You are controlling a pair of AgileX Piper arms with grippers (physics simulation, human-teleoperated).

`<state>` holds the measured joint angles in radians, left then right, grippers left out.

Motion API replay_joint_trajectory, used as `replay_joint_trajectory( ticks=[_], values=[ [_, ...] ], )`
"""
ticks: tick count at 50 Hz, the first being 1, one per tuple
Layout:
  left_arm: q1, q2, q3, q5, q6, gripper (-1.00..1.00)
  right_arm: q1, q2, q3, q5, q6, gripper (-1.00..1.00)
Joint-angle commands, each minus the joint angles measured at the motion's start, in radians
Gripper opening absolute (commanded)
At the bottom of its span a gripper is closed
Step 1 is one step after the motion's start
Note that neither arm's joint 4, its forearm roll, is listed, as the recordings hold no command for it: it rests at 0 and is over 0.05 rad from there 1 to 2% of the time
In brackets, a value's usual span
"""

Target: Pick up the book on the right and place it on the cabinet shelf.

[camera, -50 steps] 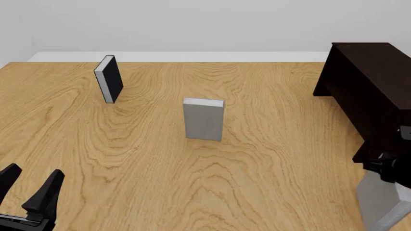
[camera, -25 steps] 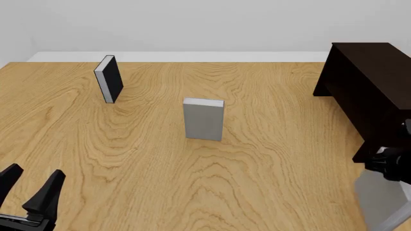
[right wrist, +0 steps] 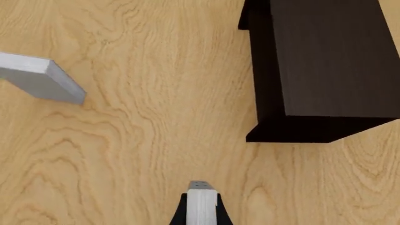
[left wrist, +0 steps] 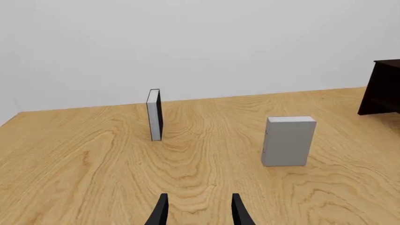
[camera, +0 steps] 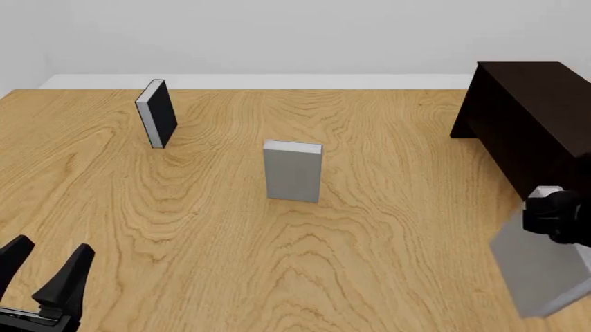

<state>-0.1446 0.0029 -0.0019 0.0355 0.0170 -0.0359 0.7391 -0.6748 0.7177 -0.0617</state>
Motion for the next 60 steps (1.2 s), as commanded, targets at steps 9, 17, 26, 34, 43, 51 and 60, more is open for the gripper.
replay_joint_trajectory(
  ticks=[9, 17, 26, 34, 43, 51, 60],
  values=[
    [0.001, 0.000, -0.001, -0.001, 0.003, 1.00, 0.154, 0.027, -0.100, -0.091, -0.059, -1.00],
    [-0.003, 0.000, -0.001, 0.000, 0.006, 1.00, 0.238, 0.055, -0.121, -0.178, -0.126, -1.00],
    [-0.002, -0.001, -0.003, -0.001, 0.010, 1.00, 0.318, 0.047, -0.125, -0.278, -0.217, -1.00],
    [-0.004, -0.001, -0.004, -0.002, 0.009, 1.00, 0.380, 0.014, -0.055, -0.410, -0.337, -1.00],
    [0.000, -0.001, -0.003, -0.003, 0.009, 1.00, 0.431, -0.020, 0.094, -0.625, -0.540, -1.00],
    [-0.004, -0.002, -0.002, -0.003, 0.010, 1.00, 0.513, 0.023, 0.207, -0.831, -0.735, -1.00],
    [-0.006, -0.002, -0.001, -0.001, 0.012, 1.00, 0.516, 0.099, 0.338, -1.083, -0.947, -1.00]
  ],
)
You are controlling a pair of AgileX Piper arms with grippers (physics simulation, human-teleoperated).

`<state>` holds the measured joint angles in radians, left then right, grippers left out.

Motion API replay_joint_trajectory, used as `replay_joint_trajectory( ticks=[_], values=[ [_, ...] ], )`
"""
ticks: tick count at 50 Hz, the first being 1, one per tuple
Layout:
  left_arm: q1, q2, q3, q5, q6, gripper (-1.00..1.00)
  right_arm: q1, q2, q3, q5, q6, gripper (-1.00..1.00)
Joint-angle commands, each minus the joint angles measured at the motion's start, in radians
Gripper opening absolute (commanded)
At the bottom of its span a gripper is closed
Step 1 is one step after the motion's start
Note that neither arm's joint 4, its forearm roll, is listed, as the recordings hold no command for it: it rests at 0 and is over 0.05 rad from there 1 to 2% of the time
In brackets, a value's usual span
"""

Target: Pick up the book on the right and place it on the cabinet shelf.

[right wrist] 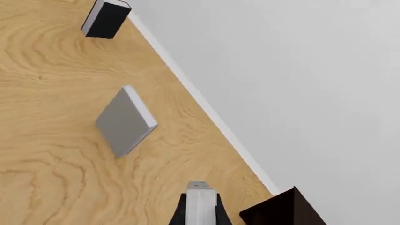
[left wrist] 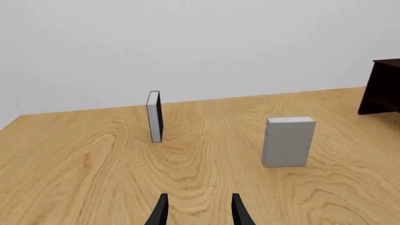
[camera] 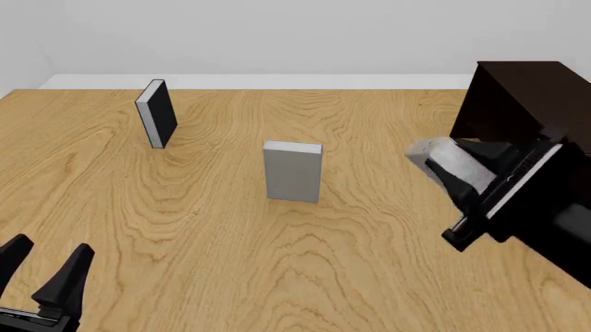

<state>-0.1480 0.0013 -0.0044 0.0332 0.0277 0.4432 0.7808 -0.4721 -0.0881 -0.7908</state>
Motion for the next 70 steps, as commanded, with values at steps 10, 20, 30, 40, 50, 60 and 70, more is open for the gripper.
replay_joint_trajectory(
  ticks=[10, 20, 30, 40, 50, 60, 70],
  values=[
    [-0.002, 0.000, 0.003, 0.004, 0.007, 1.00, 0.060, 0.249, 0.270, -0.662, -0.469, -1.00],
    [-0.001, 0.000, 0.003, 0.007, 0.005, 1.00, 0.035, 0.410, 0.303, -0.884, -0.611, -1.00],
    [-0.002, 0.000, 0.002, 0.006, 0.005, 1.00, -0.002, 0.449, 0.276, -0.929, -0.658, -1.00],
    [-0.005, 0.000, 0.002, 0.006, 0.006, 1.00, -0.054, 0.438, 0.240, -0.880, -0.679, -1.00],
    [-0.006, 0.000, 0.002, 0.007, 0.009, 1.00, -0.094, 0.487, 0.229, -0.874, -0.687, -1.00],
    [-0.005, 0.000, 0.002, 0.008, 0.010, 1.00, -0.131, 0.507, 0.213, -0.866, -0.686, -1.00],
    [-0.004, 0.000, 0.003, 0.007, 0.005, 1.00, -0.170, 0.558, 0.201, -0.889, -0.725, -1.00]
  ],
)
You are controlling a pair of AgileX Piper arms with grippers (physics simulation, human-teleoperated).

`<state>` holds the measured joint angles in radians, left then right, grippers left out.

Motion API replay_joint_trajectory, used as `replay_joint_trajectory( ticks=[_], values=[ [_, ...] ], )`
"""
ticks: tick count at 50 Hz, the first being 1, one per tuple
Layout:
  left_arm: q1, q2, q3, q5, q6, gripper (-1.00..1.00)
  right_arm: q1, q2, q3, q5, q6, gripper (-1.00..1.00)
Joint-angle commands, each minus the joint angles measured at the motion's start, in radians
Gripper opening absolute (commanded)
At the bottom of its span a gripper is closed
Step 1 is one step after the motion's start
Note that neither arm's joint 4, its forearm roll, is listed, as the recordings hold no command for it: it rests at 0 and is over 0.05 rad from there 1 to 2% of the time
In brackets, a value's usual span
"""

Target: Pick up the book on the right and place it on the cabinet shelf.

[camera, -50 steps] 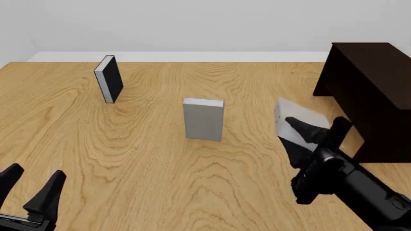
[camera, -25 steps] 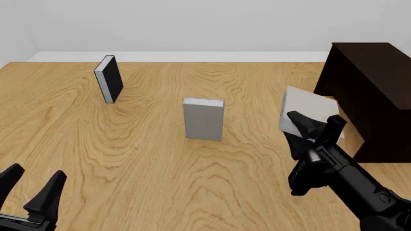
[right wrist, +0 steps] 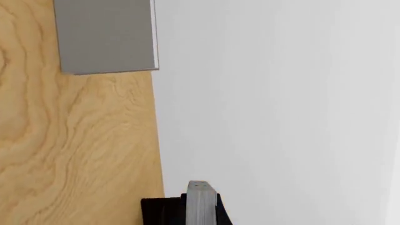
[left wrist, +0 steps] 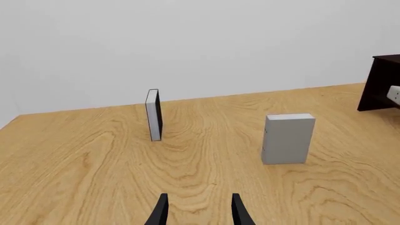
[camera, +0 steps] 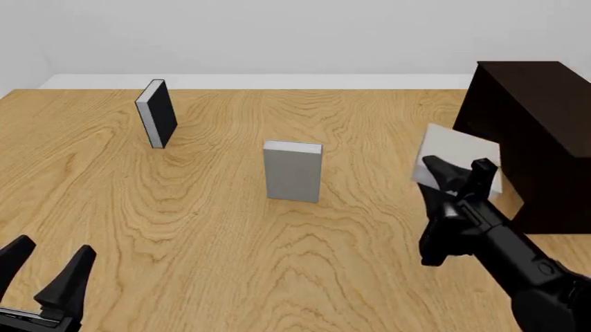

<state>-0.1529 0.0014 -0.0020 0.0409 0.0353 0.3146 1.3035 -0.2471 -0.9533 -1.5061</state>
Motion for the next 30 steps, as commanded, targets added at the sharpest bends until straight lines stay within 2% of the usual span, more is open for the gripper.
replay_joint_trajectory(
  ticks=[1, 6, 8, 11, 21, 30],
  values=[
    [0.002, 0.000, 0.000, 0.000, -0.004, 1.00, -0.045, 0.045, -0.022, -0.030, -0.021, -1.00],
    [0.002, 0.000, 0.000, 0.000, -0.005, 1.00, -0.053, 0.030, -0.040, 0.009, 0.002, -1.00],
    [0.003, 0.000, 0.000, 0.000, -0.005, 1.00, -0.059, 0.063, -0.030, -0.027, -0.031, -1.00],
    [0.002, 0.000, 0.000, -0.001, -0.004, 1.00, -0.071, 0.061, -0.038, -0.013, -0.012, -1.00],
    [-0.001, 0.000, 0.000, 0.000, -0.002, 1.00, -0.091, 0.098, -0.019, -0.051, -0.028, -1.00],
    [-0.002, 0.000, 0.000, 0.000, -0.002, 1.00, -0.122, 0.125, -0.039, -0.036, -0.029, -1.00]
  ],
)
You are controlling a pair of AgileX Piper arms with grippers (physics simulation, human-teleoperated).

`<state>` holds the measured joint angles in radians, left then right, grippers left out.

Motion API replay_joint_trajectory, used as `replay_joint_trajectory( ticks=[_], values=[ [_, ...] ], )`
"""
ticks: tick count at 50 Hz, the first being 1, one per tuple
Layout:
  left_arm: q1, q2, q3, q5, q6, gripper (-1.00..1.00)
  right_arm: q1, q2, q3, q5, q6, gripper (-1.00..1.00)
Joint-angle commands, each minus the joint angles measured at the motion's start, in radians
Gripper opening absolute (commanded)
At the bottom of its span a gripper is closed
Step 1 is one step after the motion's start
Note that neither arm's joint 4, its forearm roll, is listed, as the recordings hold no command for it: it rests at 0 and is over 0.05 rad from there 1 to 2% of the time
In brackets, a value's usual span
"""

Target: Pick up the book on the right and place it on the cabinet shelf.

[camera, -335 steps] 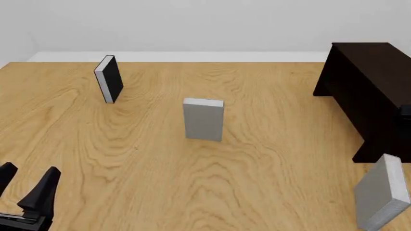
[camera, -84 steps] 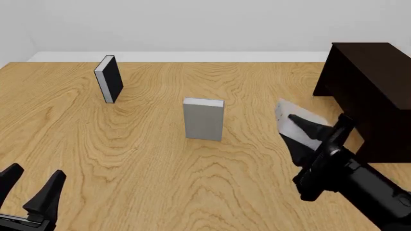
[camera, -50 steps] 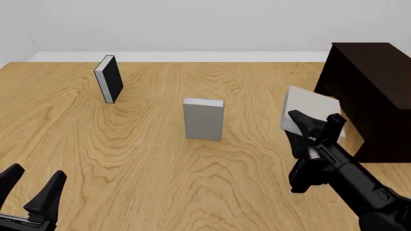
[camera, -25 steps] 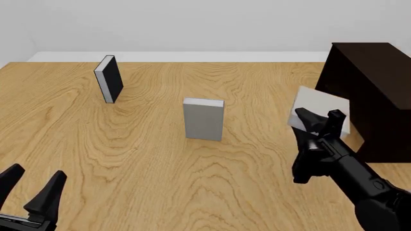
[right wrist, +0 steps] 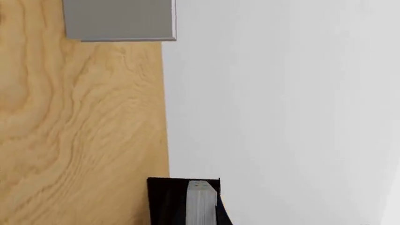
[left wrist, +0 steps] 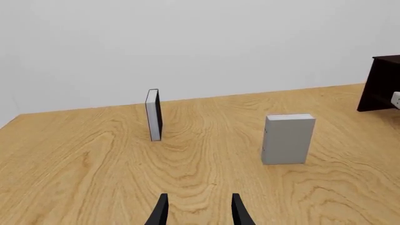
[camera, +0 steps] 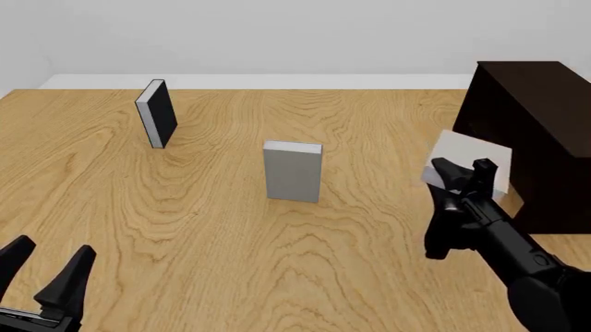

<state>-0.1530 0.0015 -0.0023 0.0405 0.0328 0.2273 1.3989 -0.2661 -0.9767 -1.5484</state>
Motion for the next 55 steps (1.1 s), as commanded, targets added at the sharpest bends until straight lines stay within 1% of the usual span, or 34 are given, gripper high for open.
replay_joint_trajectory(
  ticks=[1, 3, 5, 10, 14, 16, 17, 20, 29, 34, 42, 45, 47, 48, 50, 52, 55],
  values=[
    [-0.002, 0.000, 0.000, 0.000, 0.000, 1.00, -0.042, 0.035, -0.020, -0.015, 0.014, -1.00],
    [-0.003, 0.000, 0.000, 0.000, 0.000, 1.00, -0.049, 0.048, -0.023, -0.022, 0.006, -1.00],
    [-0.002, 0.000, -0.001, 0.001, 0.000, 1.00, -0.057, 0.050, -0.030, -0.012, 0.013, -1.00],
    [-0.004, 0.000, 0.000, 0.001, 0.002, 1.00, -0.067, 0.078, -0.041, -0.019, -0.001, -1.00],
    [-0.004, 0.000, 0.000, 0.002, 0.002, 1.00, -0.079, 0.089, -0.058, -0.009, 0.013, -1.00],
    [-0.003, 0.000, 0.000, 0.002, 0.002, 1.00, -0.090, 0.104, -0.064, -0.018, 0.001, -1.00],
    [-0.003, 0.000, 0.000, 0.002, 0.002, 1.00, -0.092, 0.103, -0.071, -0.012, 0.008, -1.00],
    [-0.002, 0.000, 0.001, 0.003, 0.002, 1.00, -0.108, 0.124, -0.080, -0.021, -0.002, -1.00],
    [-0.002, 0.001, 0.000, 0.003, 0.001, 1.00, -0.144, 0.145, -0.129, 0.004, -0.018, -1.00],
    [-0.003, 0.000, 0.000, 0.003, 0.002, 1.00, -0.170, 0.145, -0.169, 0.038, -0.004, -1.00],
    [-0.002, 0.000, 0.001, 0.003, 0.004, 1.00, -0.195, 0.160, -0.220, 0.069, 0.007, -1.00],
    [-0.003, 0.000, 0.001, 0.003, 0.005, 1.00, -0.203, 0.178, -0.225, 0.063, 0.000, -1.00],
    [-0.004, 0.000, 0.000, 0.004, 0.005, 1.00, -0.212, 0.180, -0.237, 0.073, 0.009, -1.00],
    [-0.004, 0.000, 0.000, 0.004, 0.005, 1.00, -0.213, 0.186, -0.237, 0.070, 0.002, -1.00],
    [-0.004, 0.000, 0.000, 0.004, 0.005, 1.00, -0.218, 0.184, -0.247, 0.084, 0.017, -1.00],
    [-0.003, 0.000, 0.000, 0.004, 0.005, 1.00, -0.220, 0.196, -0.246, 0.079, 0.007, -1.00],
    [-0.003, 0.000, 0.001, 0.004, 0.005, 1.00, -0.228, 0.203, -0.253, 0.083, 0.008, -1.00]
  ],
)
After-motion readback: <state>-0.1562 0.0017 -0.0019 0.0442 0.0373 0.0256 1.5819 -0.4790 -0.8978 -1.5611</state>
